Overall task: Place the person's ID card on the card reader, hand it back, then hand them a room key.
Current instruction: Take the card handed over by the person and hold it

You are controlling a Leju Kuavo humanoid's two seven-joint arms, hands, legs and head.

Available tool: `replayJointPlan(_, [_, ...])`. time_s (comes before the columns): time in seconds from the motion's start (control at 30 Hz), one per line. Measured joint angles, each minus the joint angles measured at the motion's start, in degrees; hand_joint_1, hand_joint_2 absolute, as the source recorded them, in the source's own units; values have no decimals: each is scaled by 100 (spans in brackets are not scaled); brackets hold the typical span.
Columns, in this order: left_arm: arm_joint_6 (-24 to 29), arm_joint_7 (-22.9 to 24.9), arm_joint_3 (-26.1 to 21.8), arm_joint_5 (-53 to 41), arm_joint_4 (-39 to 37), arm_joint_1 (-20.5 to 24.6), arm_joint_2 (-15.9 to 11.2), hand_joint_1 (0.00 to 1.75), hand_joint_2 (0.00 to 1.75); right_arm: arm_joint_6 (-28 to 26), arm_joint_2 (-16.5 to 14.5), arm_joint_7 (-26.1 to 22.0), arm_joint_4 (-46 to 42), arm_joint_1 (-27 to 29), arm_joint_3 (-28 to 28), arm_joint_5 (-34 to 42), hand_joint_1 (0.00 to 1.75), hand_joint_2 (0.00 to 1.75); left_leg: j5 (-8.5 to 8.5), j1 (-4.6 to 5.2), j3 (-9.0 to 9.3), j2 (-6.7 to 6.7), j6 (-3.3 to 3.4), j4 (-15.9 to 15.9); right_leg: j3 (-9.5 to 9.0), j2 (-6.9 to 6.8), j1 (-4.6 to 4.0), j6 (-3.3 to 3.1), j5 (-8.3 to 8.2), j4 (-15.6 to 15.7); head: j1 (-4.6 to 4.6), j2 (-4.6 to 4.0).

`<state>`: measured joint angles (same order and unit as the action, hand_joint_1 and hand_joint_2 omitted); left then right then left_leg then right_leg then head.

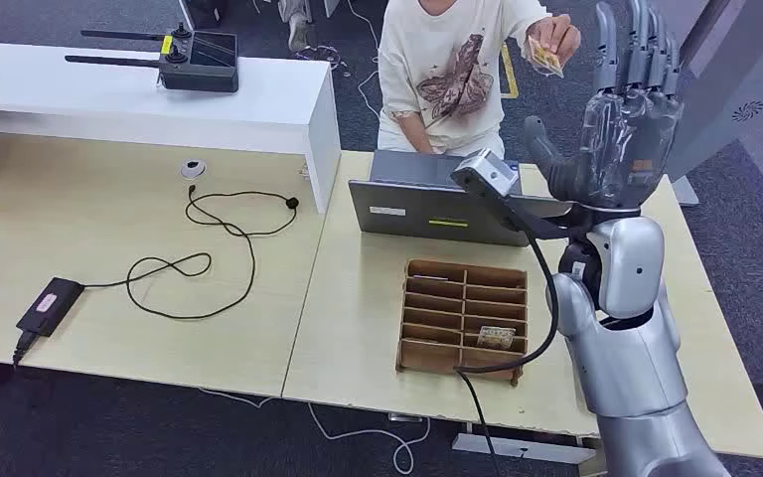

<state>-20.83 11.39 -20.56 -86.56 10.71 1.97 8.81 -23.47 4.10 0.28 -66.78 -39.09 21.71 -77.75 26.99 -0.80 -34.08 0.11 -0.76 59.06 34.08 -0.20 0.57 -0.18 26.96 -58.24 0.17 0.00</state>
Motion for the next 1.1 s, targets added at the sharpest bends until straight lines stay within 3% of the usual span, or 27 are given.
replayJointPlan(0.37, [-63,-117,121,-12,0,-3,-30,0,0,187,-11,-353,2010,-1570,287,-195,0,175,-8,0,0,-4,4,1,-2,-4,0,2,-6,-2,0,1])
replayJointPlan(0.6, [-77,-182,131,-11,0,-4,-55,0,0,679,-123,-606,3262,-2432,499,-75,0,175,-8,0,-2,-6,2,1,-1,-6,0,3,-6,-1,0,0])
replayJointPlan(1.1, [-48,-234,132,-10,0,-25,-75,0,0,1698,-189,-203,4478,-3218,561,234,0,175,-9,0,-2,-6,2,3,1,-7,0,3,-6,0,0,0])
